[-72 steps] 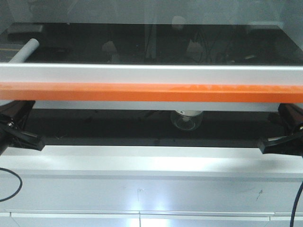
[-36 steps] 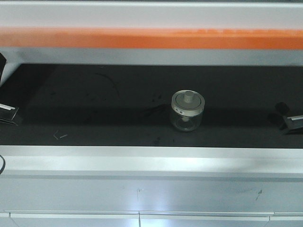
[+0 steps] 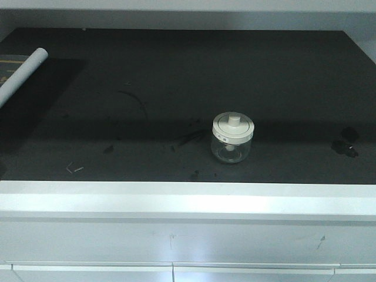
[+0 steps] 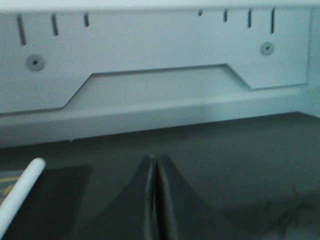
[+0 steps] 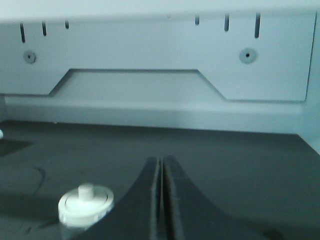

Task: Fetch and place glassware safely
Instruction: 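Release the sash and reach the right gripper toward the glass jar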

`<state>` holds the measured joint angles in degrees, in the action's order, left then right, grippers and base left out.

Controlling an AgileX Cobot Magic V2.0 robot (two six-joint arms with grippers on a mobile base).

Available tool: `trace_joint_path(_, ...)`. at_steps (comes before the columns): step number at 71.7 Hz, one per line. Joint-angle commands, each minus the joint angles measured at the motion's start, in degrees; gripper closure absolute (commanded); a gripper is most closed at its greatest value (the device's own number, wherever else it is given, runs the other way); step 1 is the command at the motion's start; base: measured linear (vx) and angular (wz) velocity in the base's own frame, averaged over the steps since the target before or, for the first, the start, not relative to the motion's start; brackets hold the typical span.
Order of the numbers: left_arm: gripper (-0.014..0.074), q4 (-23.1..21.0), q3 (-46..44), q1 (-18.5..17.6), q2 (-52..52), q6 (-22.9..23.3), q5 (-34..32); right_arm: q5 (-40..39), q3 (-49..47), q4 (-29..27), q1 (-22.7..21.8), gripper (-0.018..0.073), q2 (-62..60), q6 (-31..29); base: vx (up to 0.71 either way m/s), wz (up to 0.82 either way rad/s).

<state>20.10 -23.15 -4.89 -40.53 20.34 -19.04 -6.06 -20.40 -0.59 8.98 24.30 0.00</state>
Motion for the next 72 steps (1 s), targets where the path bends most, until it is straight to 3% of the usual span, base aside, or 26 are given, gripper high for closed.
trace_joint_path(1, 0.0603, -0.68, -1.58, 0.02, 5.51, 0.87, 4.87, 1.78, -1.84, 0.59, -0.1, 0.056, -3.13, 0.0, 0.0, 0.0)
trace_joint_path(8, 0.0603, -0.68, -0.92, -0.03, 11.32, 1.44, 12.91, 7.09, -1.84, 0.59, -0.1, 0.056, -7.18, 0.98, 0.0, 0.0)
trace_joint_path(21, 0.0603, -0.79, 6.04, -0.03, 23.19, 2.02, 15.12, 16.41, -0.35, 0.59, -0.1, 0.056, -14.41, 0.7, 0.0, 0.0)
trace_joint_path(32, 0.0603, -1.29, 9.46, -0.03, 31.3, 5.39, 23.33, 22.2, 1.78, 0.59, -0.1, 0.056, -19.87, 0.7, 0.0, 0.0)
trace_joint_path(47, 0.0603, -2.33, 9.32, 0.02, 36.03, 8.23, 36.9, 23.1, 4.42, -0.84, -0.1, 0.056, -23.75, 0.7, 0.0, 0.0)
trace_joint_path(54, 0.0603, -2.27, 9.32, 0.02, 36.19, 10.72, 38.97, 22.81, 4.42, -0.6, -0.1, 0.056, -23.75, 0.7, 0.0, 0.0)
trace_joint_path(72, 0.0603, -2.22, 9.32, 0.02, 36.19, 10.71, 38.66, 22.45, 4.42, -0.9, -0.1, 0.056, -23.75, 0.88, 0.0, 0.0)
